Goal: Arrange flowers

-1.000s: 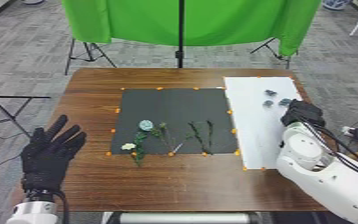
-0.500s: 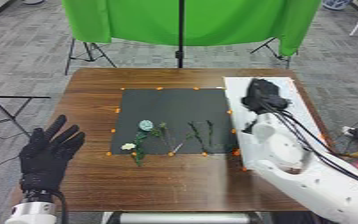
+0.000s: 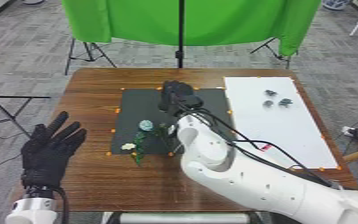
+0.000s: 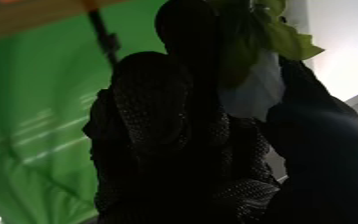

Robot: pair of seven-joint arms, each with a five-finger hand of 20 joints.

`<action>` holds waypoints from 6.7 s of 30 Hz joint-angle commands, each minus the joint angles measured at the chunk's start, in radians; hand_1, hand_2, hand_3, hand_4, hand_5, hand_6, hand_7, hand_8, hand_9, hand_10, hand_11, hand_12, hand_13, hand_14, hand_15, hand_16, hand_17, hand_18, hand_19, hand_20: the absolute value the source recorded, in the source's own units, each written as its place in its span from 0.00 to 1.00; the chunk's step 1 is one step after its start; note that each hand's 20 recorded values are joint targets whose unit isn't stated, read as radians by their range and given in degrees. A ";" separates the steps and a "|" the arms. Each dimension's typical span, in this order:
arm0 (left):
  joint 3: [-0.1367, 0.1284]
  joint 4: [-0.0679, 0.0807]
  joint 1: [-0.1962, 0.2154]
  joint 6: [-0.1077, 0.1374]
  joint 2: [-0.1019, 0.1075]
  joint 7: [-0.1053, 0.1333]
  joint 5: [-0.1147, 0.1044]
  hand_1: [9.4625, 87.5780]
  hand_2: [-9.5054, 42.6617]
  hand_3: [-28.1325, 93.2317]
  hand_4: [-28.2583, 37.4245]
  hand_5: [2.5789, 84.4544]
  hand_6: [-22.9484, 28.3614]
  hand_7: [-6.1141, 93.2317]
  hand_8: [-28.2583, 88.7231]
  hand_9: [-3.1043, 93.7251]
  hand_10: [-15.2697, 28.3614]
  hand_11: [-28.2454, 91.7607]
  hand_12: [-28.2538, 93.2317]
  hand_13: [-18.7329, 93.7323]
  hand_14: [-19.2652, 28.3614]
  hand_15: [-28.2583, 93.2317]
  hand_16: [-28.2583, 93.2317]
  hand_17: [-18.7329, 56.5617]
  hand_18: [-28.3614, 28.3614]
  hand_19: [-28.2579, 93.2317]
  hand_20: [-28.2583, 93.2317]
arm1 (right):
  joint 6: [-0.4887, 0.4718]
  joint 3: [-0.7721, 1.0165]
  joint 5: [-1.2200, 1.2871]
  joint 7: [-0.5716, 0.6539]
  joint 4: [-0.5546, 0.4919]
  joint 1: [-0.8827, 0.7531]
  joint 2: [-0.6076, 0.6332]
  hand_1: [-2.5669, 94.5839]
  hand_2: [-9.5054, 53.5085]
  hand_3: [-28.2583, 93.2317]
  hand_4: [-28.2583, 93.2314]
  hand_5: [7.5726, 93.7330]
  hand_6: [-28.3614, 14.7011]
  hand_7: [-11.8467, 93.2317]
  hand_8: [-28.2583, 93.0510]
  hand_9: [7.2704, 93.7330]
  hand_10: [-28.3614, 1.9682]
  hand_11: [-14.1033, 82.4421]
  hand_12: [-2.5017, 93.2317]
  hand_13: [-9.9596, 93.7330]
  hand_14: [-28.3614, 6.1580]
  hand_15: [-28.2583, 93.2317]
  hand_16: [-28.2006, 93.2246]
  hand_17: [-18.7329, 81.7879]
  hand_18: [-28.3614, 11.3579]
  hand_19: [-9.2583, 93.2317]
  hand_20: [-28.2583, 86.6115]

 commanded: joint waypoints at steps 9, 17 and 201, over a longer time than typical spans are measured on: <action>0.008 0.011 -0.026 -0.019 0.014 -0.050 0.012 0.08 0.44 0.82 0.00 0.42 0.61 0.17 0.16 0.40 0.83 0.44 0.32 0.38 1.00 0.67 0.16 0.12 1.00 0.71 0.31 | -0.115 -0.064 -0.064 -0.005 0.010 -0.052 -0.011 0.64 0.00 0.80 0.00 0.89 0.66 0.27 0.24 0.98 0.69 0.25 0.38 0.86 0.73 0.75 0.46 0.52 0.21 0.95 0.60; 0.006 0.010 -0.028 -0.022 0.004 -0.066 0.019 0.08 0.44 0.83 0.00 0.42 0.61 0.17 0.16 0.40 0.83 0.44 0.32 0.38 1.00 0.67 0.16 0.12 1.00 0.71 0.31 | -0.111 -0.069 -0.105 -0.018 0.001 -0.057 0.000 0.62 0.00 0.79 0.00 0.86 0.66 0.26 0.24 0.94 0.68 0.25 0.38 0.80 0.69 0.77 0.45 0.49 0.19 0.95 0.61; 0.020 0.005 0.025 0.001 0.012 0.006 -0.012 0.09 0.43 0.83 0.00 0.42 0.62 0.17 0.16 0.39 0.83 0.44 0.32 0.38 1.00 0.67 0.15 0.12 1.00 0.71 0.30 | 0.119 0.114 0.069 0.131 -0.032 0.033 0.522 0.40 0.00 0.88 0.00 0.68 0.64 0.27 0.13 0.70 0.49 0.49 0.18 0.68 0.53 0.81 0.34 0.42 0.18 0.92 0.62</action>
